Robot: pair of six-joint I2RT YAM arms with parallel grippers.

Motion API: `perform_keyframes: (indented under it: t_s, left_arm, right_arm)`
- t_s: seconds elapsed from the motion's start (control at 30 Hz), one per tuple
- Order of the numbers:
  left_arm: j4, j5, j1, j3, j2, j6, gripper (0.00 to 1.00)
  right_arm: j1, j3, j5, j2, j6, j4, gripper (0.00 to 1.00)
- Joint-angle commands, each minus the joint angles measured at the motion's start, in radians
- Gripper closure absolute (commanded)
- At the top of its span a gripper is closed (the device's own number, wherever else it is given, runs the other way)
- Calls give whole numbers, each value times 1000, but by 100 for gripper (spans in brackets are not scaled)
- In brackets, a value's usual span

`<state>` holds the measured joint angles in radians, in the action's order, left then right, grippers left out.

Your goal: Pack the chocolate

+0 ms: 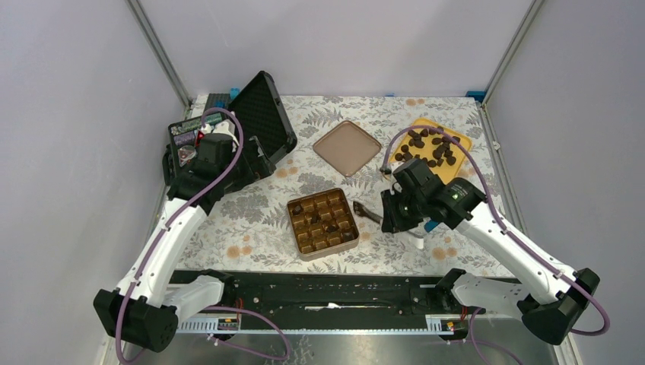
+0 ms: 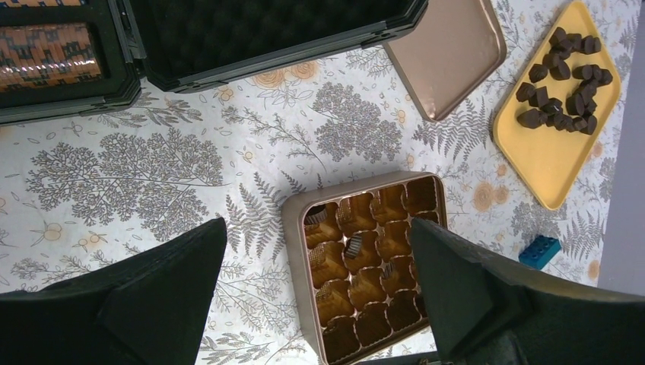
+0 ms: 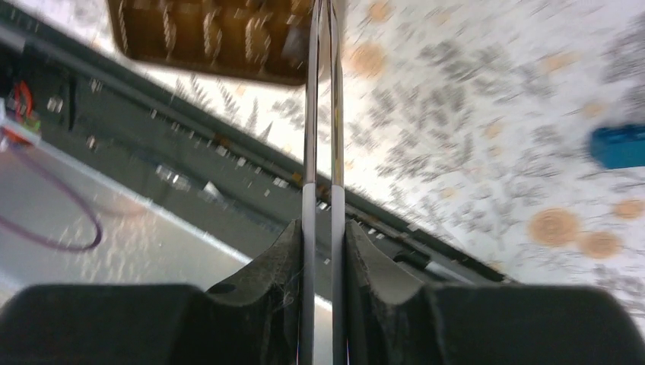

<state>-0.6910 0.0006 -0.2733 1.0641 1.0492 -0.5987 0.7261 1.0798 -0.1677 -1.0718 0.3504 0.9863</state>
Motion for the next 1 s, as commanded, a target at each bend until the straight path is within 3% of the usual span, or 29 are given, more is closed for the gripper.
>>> perform_keyframes:
  t_s: [0.0,0.2,0.43,0.57,0.97]
  left_arm:
    - [21,31,4,-2,-23,16,1]
    - [22,37,3,-1,-9,16,1]
    - [28,52,3,9,11,30,1]
    - [28,38,3,21,7,50,1]
    - [26,10,4,0,18,69,1]
  right_arm:
    - [-21,126,300,-11,-7,-14,87]
    - [-270,149,342,-29,-28,-56,78]
    - [-396,83,289,-113,-37,-189,66]
    - [-437,55,274,-137,-26,-256,54]
    - [-448,8,253,-243,-21,-323,53]
